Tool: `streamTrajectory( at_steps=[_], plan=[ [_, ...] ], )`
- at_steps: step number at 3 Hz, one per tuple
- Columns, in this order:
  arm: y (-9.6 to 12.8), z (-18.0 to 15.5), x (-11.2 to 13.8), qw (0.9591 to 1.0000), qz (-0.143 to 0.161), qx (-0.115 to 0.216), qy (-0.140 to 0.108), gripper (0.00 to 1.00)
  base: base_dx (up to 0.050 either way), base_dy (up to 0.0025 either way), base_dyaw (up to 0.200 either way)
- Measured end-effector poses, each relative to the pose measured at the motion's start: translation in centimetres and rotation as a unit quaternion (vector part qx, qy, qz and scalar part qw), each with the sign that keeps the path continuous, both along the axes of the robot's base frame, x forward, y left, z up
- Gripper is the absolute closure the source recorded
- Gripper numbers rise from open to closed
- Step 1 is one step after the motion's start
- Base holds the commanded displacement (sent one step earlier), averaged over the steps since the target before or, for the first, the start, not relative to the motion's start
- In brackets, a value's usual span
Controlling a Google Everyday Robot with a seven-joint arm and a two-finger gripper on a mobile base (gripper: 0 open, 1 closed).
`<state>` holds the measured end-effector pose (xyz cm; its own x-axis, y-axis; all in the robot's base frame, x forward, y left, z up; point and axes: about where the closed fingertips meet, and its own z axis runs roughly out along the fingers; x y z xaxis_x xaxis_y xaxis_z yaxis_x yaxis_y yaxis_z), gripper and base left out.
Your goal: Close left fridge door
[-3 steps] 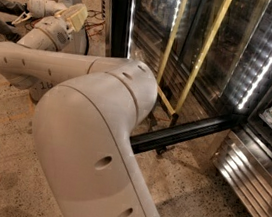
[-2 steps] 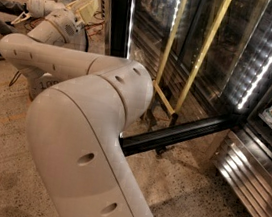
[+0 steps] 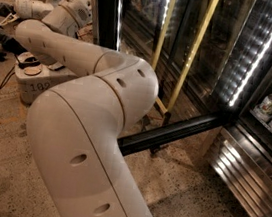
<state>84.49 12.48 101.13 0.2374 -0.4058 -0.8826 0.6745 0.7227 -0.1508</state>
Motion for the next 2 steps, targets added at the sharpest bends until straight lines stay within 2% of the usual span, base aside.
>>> streamTrajectory(
  at_steps=[2],
  plan=[
    [0.0,0.0,0.0,1.0,0.0,0.0,0.0,1.0,-0.036,0.00247,-0.137]
  ],
)
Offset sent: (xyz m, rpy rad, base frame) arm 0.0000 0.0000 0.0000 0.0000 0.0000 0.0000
